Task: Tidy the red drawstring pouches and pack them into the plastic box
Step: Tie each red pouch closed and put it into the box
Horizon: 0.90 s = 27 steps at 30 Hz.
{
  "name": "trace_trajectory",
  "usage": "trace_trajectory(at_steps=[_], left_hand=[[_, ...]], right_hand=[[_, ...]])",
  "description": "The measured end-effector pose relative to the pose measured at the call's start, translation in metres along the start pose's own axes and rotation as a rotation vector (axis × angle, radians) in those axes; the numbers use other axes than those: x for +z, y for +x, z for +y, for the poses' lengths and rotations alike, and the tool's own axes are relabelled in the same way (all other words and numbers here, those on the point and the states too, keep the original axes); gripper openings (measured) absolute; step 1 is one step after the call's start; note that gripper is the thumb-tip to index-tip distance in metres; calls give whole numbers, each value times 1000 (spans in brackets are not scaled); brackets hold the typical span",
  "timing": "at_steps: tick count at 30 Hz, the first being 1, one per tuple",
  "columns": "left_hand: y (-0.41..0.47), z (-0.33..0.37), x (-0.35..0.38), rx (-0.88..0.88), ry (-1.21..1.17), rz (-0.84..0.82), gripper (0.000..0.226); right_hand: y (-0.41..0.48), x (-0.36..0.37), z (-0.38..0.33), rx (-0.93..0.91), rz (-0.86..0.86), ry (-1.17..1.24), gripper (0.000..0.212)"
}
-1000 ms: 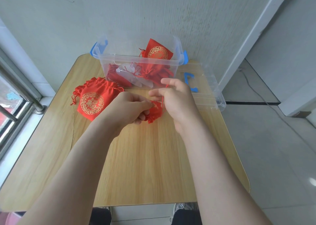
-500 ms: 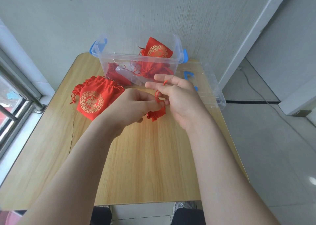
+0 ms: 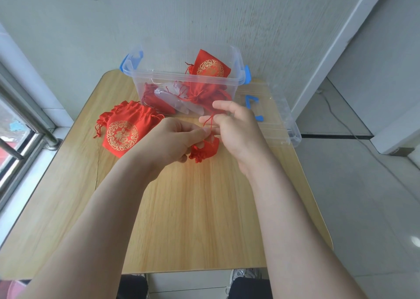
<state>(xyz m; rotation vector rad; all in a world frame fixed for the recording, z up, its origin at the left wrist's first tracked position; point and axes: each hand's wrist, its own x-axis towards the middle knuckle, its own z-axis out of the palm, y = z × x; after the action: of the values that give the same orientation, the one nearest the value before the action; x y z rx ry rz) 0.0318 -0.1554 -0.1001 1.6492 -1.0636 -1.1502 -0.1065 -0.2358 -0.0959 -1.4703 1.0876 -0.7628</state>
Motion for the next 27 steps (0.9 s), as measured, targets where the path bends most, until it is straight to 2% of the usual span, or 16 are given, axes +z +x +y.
trace_trajectory(at_steps=[2,7,15,22,27], left_hand=[[2,-1,-1,-33,-33,0,29],[7,-1,-1,-99,-143,33,29],[8,-5,-3,-80,-110,43,31],[9,-7,-5,-58,-98,89,38],[7,-8,-4,-35,-74,130,33]], right_hand=[[0,-2,-3,34,-9,37,46],[1,-1,6,-9,-23,-68,48],[4,1,15,-136,31,-267,11],[-3,3,6,-267,-5,-461,30],[-7,3,6,-351,-59,-523,20]])
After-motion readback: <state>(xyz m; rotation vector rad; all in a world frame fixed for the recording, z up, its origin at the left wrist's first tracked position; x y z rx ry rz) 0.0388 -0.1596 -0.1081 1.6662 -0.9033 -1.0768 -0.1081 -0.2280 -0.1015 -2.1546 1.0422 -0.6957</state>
